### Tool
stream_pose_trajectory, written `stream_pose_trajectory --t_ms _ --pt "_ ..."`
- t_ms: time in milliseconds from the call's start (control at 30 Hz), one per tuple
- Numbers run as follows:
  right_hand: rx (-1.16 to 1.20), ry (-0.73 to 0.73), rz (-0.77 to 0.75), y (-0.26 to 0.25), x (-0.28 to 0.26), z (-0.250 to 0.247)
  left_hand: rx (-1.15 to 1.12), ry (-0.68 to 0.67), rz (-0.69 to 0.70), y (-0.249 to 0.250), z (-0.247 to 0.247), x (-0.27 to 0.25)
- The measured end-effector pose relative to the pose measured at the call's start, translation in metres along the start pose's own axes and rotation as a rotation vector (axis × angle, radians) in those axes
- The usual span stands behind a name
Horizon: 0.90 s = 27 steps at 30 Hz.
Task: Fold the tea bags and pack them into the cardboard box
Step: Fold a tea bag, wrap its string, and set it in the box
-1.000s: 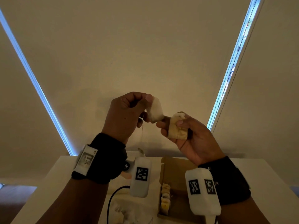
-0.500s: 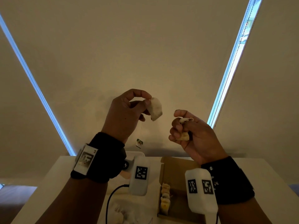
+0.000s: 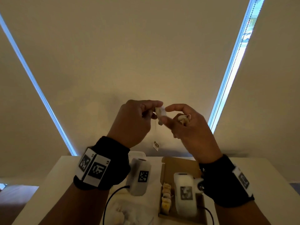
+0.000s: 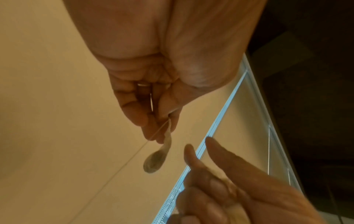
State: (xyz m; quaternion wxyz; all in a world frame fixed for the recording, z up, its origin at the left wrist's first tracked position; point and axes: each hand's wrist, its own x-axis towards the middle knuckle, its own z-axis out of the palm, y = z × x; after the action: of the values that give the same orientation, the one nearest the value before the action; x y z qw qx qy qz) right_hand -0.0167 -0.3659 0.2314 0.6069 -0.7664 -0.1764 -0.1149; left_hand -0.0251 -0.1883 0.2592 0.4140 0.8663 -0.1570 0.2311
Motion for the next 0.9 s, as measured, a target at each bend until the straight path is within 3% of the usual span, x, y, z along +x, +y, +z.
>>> stream_pose_trajectory --t_ms 167,533,700,900 --pt "-0.127 0.103 -0.108 0.006 0.005 0.007 0.049 -0.034 0.022 0.007 0.003 0.001" --pt "-0.166 0.17 -0.148 0.015 0.012 0.004 -0.038 -0.092 -0.064 0.01 0.003 0.003" --pt "0.005 0.013 -0.03 0.006 0.013 -0.002 -0.111 -0.046 -0.059 0.006 -0.001 0.004" --pt "0.485 -0.219 0.102 0.005 0.011 -0.008 -0.293 -0.056 -0.114 0.002 -0.003 0.006"
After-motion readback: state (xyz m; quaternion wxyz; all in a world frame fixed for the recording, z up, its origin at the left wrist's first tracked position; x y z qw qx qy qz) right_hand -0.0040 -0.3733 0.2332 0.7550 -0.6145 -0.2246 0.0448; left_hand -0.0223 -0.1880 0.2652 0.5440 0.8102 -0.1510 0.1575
